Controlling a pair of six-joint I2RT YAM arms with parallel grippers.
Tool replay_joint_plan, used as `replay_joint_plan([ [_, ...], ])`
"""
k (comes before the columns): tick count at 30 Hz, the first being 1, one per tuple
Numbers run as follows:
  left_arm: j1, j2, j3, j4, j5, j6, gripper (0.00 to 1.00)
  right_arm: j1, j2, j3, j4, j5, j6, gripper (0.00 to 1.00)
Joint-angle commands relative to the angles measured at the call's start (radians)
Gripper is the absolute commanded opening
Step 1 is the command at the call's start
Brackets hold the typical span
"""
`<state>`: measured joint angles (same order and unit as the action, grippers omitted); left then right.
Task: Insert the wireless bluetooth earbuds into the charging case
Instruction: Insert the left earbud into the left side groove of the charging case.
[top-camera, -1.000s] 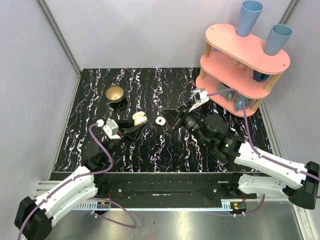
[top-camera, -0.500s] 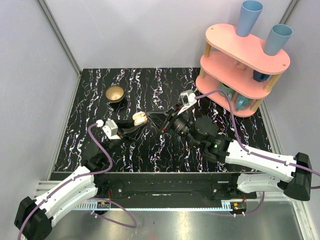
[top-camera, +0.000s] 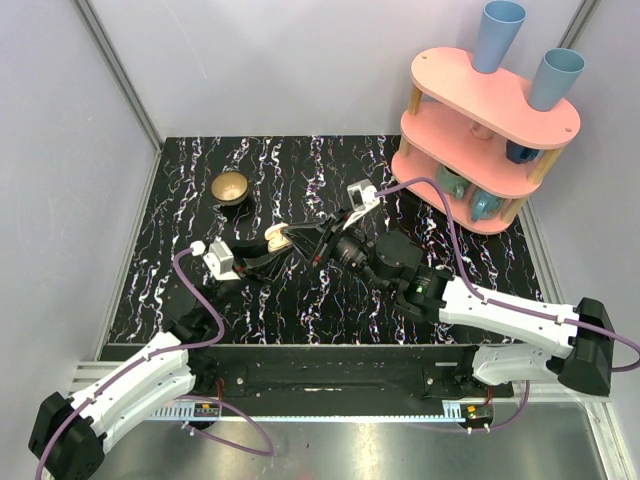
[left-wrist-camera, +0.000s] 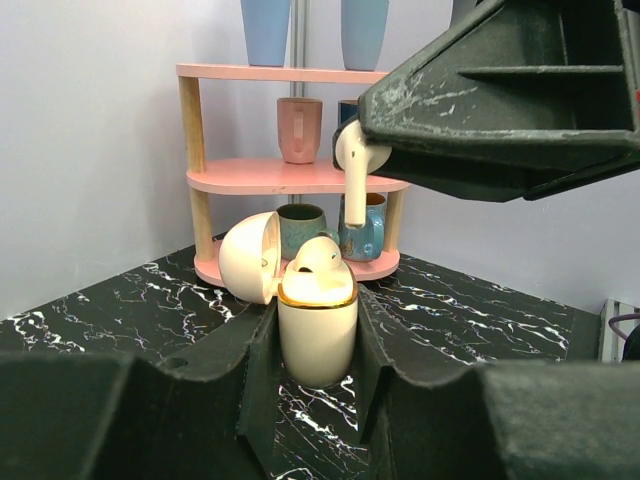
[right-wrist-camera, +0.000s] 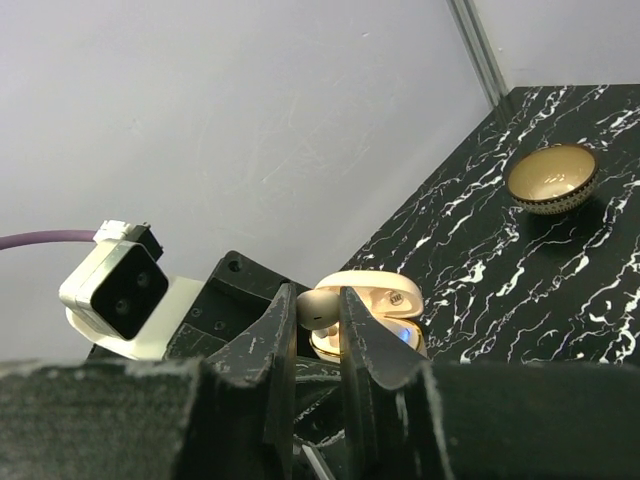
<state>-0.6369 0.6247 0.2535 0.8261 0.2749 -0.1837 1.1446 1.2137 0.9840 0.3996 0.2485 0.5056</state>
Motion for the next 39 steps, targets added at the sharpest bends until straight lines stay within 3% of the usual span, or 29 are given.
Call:
replay_joint_plan([
  [1, 0.0, -0.003, 0.004, 0.074, 0.017, 0.004, 0.0, 0.018, 0.009, 0.065, 0.056, -0.018, -0.007, 0.0],
  [39, -0.001, -0.034, -0.016, 0.077, -0.014, 0.006, 0.0, 0.052, 0.072, 0.065, -0.024, 0.067, -0.01, 0.0],
])
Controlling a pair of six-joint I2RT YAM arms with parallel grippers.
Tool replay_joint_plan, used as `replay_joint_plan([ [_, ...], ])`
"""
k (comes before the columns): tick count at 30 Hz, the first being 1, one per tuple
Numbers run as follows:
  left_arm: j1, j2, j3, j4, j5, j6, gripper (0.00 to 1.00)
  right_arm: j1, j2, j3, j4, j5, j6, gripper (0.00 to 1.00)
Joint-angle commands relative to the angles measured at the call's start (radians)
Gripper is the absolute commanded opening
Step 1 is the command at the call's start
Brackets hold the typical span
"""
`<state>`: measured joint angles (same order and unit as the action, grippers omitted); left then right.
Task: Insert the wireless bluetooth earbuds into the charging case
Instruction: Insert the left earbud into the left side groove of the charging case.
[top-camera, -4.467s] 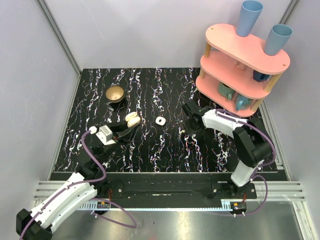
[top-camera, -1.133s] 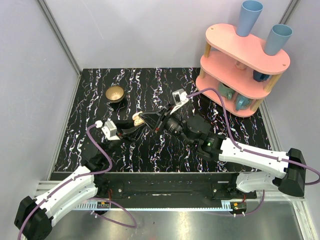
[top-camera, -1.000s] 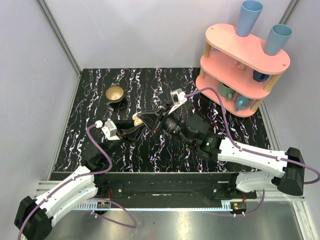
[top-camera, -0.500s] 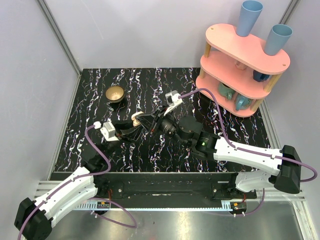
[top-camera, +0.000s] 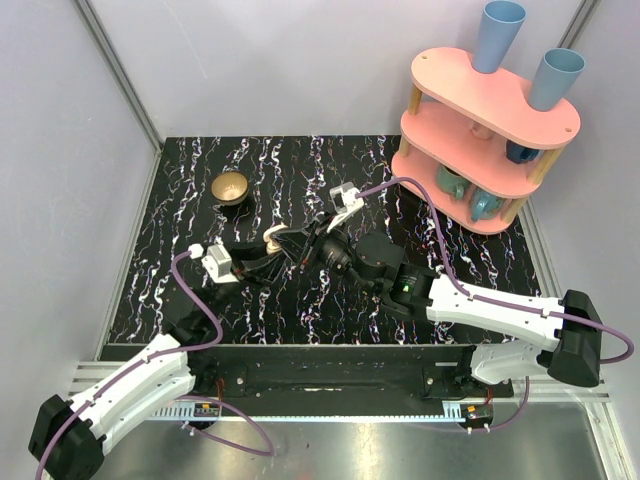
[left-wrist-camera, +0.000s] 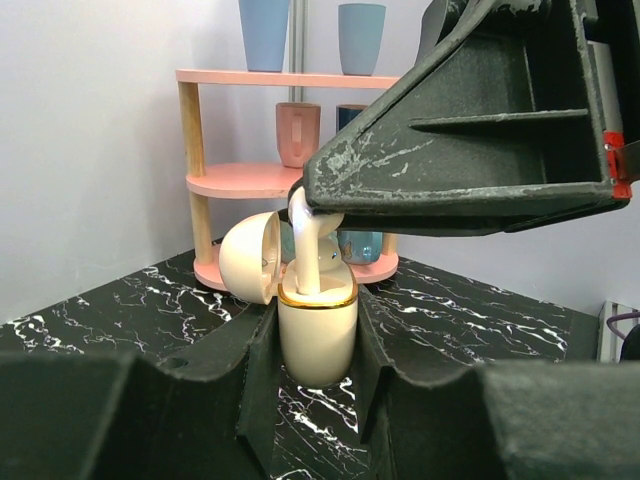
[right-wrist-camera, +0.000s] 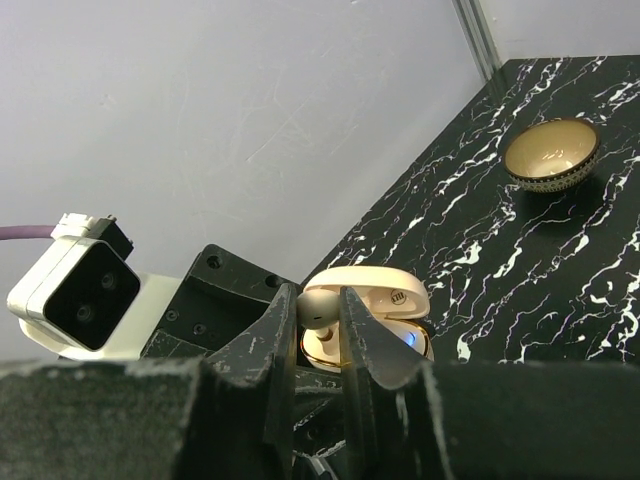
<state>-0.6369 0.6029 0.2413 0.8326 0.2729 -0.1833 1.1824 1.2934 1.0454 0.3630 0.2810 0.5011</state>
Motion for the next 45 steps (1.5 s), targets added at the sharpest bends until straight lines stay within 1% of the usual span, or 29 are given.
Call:
replay_joint_plan([
  [1, -0.001, -0.012, -0.004, 0.071, -0.012, 0.005, 0.0, 0.014, -0.008, 0.005, 0.008, 0.04, -0.007, 0.0],
  [19, -0.001, -0.022, -0.01, 0.079, -0.017, 0.001, 0.0, 0.019, 0.024, 0.013, -0.027, 0.03, 0.024, 0.0],
  [25, 0.0, -0.023, -0.011, 0.079, -0.023, 0.001, 0.0, 0.017, 0.015, 0.007, -0.018, 0.032, 0.022, 0.0],
  [32, 0.0, -0.034, -0.014, 0.071, -0.027, 0.004, 0.0, 0.022, 0.021, 0.019, -0.059, 0.035, -0.004, 0.01],
  [35, 0.0, -0.029, -0.011, 0.076, -0.026, 0.002, 0.0, 0.022, 0.023, 0.024, -0.07, 0.041, -0.012, 0.07],
  [36, 0.0, -0.029, -0.011, 0.076, -0.026, 0.002, 0.0, 0.022, 0.021, 0.022, -0.072, 0.052, -0.006, 0.11],
  [39, 0.0, -0.025, -0.008, 0.074, -0.024, 0.005, 0.0, 0.023, 0.015, 0.019, -0.064, 0.055, -0.012, 0.15],
  [40, 0.0, -0.025, -0.008, 0.074, -0.023, 0.005, 0.0, 0.023, 0.017, 0.024, -0.062, 0.055, -0.015, 0.2],
  [42, 0.0, -0.023, -0.007, 0.074, -0.024, 0.005, 0.0, 0.023, 0.02, 0.027, -0.061, 0.05, -0.015, 0.22],
  [45, 0.0, -0.023, -0.007, 0.074, -0.023, 0.007, 0.0, 0.023, 0.02, 0.028, -0.045, 0.043, -0.015, 0.29],
])
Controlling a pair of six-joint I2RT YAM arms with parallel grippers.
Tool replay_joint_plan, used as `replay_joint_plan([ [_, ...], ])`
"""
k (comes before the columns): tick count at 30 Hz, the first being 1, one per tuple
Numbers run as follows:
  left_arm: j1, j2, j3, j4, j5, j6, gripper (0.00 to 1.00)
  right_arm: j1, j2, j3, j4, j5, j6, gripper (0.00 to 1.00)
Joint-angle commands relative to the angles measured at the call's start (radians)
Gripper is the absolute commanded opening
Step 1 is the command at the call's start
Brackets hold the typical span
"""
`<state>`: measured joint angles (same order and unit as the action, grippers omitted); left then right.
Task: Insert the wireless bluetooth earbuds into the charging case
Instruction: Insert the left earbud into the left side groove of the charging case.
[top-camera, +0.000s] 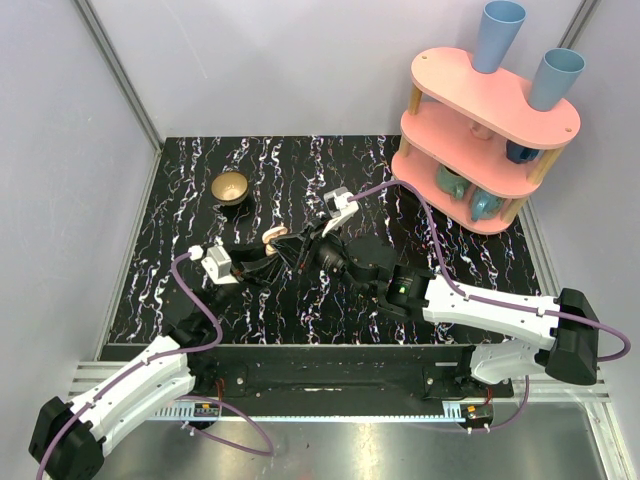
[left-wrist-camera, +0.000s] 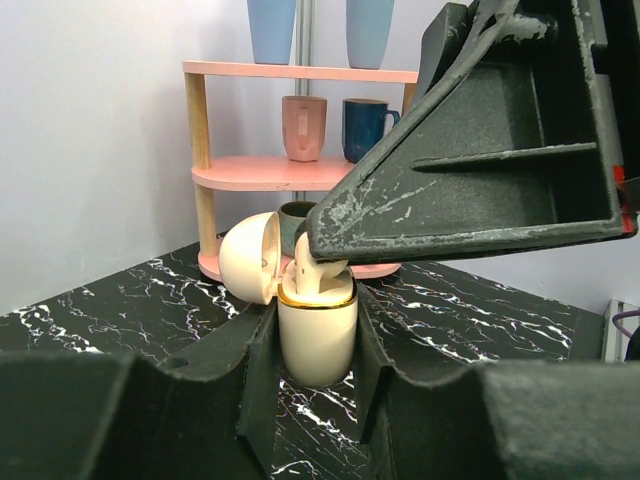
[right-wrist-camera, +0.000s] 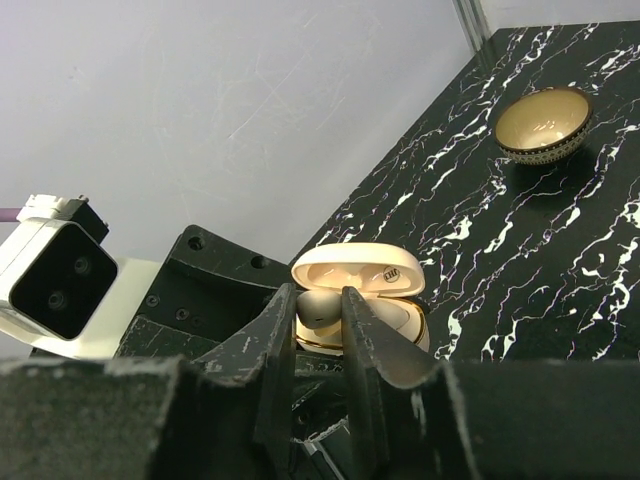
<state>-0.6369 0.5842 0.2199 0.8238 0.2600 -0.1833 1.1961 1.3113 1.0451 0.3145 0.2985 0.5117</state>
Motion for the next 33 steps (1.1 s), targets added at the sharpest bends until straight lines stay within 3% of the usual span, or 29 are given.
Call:
replay_joint_plan([
  [1, -0.001, -0.006, 0.015, 0.081, -0.013, 0.007, 0.0, 0.008, 0.003, 0.029, 0.008, 0.025, -0.029, 0.3],
  [10, 0.0, -0.001, 0.015, 0.081, -0.01, 0.008, 0.0, 0.01, -0.003, 0.016, 0.06, 0.022, -0.022, 0.45],
  [33, 0.0, -0.007, 0.001, 0.078, -0.022, 0.007, 0.0, 0.008, -0.075, 0.006, 0.107, -0.062, -0.082, 0.51],
])
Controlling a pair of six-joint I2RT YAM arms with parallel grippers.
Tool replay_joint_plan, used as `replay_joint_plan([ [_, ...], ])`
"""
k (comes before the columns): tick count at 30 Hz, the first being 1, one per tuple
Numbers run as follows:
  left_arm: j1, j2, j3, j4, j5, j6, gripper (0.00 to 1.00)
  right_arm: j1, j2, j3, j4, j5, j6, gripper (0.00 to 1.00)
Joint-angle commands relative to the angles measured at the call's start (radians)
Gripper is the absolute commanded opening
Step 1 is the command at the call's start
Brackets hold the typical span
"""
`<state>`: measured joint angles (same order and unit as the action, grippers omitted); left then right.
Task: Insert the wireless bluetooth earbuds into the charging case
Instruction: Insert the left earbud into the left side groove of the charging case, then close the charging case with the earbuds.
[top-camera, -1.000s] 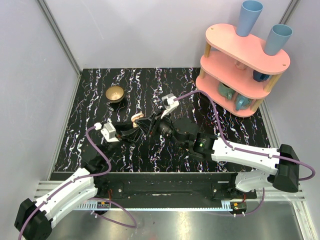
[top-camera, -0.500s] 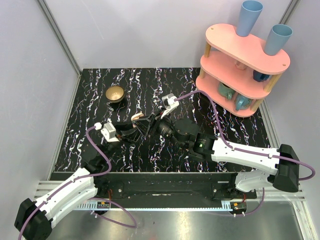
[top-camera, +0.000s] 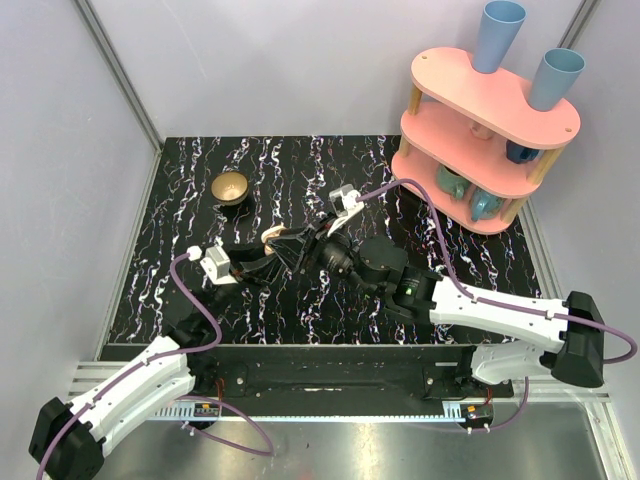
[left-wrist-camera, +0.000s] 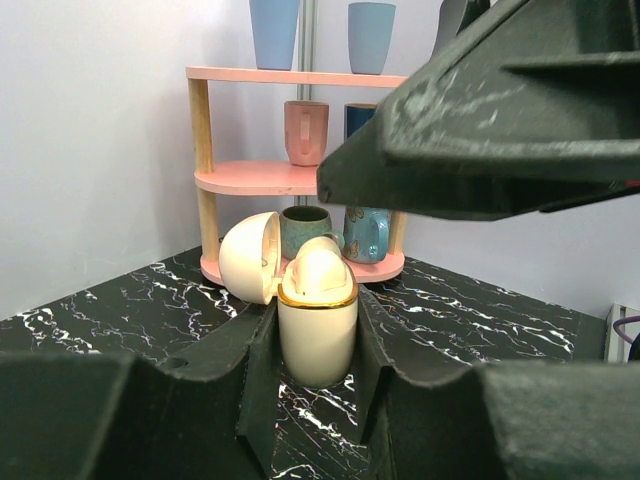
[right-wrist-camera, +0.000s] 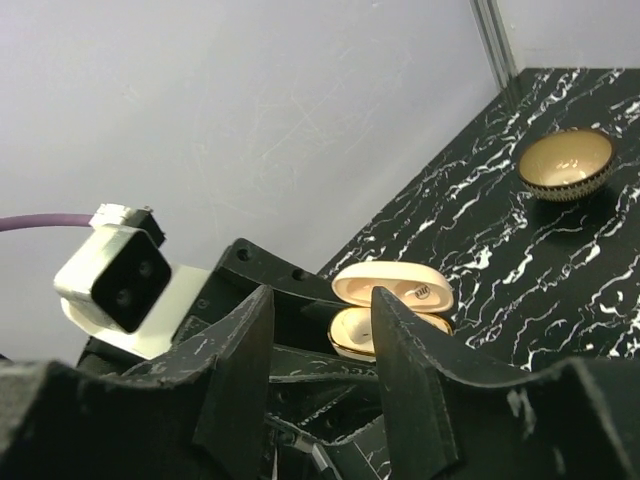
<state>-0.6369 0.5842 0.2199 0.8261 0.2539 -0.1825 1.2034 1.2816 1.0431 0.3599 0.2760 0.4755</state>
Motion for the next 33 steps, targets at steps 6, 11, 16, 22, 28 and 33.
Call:
replay_joint_plan([
  [6, 0.0, -0.017, 0.007, 0.058, -0.019, 0.009, 0.0, 0.002, -0.083, 0.031, 0.024, -0.023, -0.104, 0.58],
  [11, 0.0, -0.053, 0.09, -0.102, -0.01, 0.035, 0.0, -0.002, -0.12, 0.049, -0.024, 0.205, -0.194, 0.74],
  [16, -0.001, -0.092, 0.102, -0.165, -0.022, 0.043, 0.0, -0.074, -0.105, 0.239, -0.273, 0.241, -0.219, 0.88],
  [22, 0.0, -0.112, 0.113, -0.179, -0.007, 0.006, 0.0, -0.433, -0.015, 0.41, -0.69, -0.173, 0.101, 1.0],
  [28, 0.0, -0.121, 0.18, -0.297, 0.097, -0.012, 0.0, -0.453, -0.24, 0.016, -0.408, -0.009, 0.258, 1.0],
  [33, 0.0, -0.133, 0.171, -0.274, 0.122, -0.009, 0.0, -0.462, -0.309, -0.034, -0.39, -0.066, 0.193, 1.0],
])
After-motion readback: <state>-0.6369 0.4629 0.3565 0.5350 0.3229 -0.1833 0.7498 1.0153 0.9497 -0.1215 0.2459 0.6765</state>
